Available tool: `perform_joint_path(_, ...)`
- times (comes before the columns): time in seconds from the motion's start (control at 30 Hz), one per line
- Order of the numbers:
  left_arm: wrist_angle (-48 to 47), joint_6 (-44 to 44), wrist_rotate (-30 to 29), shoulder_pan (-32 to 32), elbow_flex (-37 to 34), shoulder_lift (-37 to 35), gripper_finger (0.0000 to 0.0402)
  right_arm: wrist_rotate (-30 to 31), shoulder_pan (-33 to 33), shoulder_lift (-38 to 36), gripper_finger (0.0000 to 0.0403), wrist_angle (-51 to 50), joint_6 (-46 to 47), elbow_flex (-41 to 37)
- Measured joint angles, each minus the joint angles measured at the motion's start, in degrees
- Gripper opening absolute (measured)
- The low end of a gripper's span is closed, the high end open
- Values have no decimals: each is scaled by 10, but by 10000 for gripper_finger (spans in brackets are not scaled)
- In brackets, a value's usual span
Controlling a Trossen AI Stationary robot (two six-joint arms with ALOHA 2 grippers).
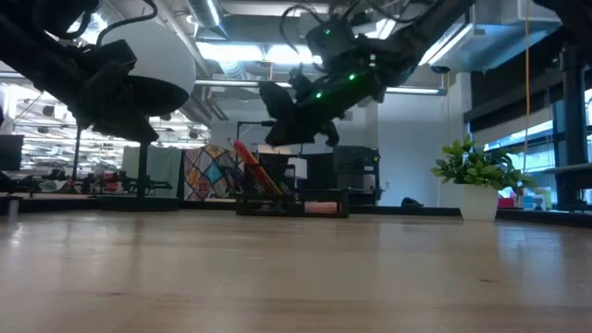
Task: Pick and place office supplies into organizer
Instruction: Put the yellow binder clip into the black desk organizer
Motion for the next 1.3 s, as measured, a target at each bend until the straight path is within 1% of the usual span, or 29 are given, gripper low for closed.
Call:
perform_joint_path(0.07,0,9,0,0,0,0,159,-19,-10,12,68,-12,19,14)
perform_joint_path(0.17,0,10,1,0,0,0,159,-27,-17,33,68,-36,23,45)
perform_joint_path(0.5,0,9,2,0,0,0,159,-28,-31,92,68,-239,25,171)
perform_joint_path(0.63,0,8,2,0,0,0,159,-27,-35,116,68,-285,39,203)
perform_joint_path(0.73,0,8,2,0,0,0,159,-27,-36,130,68,-293,40,207)
perform_joint_path(0.83,0,7,3,0,0,0,159,-27,-37,132,68,-293,57,209)
perform_joint_path(0.93,0,7,4,0,0,0,159,-27,-37,132,68,-297,53,210)
perform_joint_path(1.3,0,7,4,0,0,0,159,-27,-38,132,96,-293,39,210)
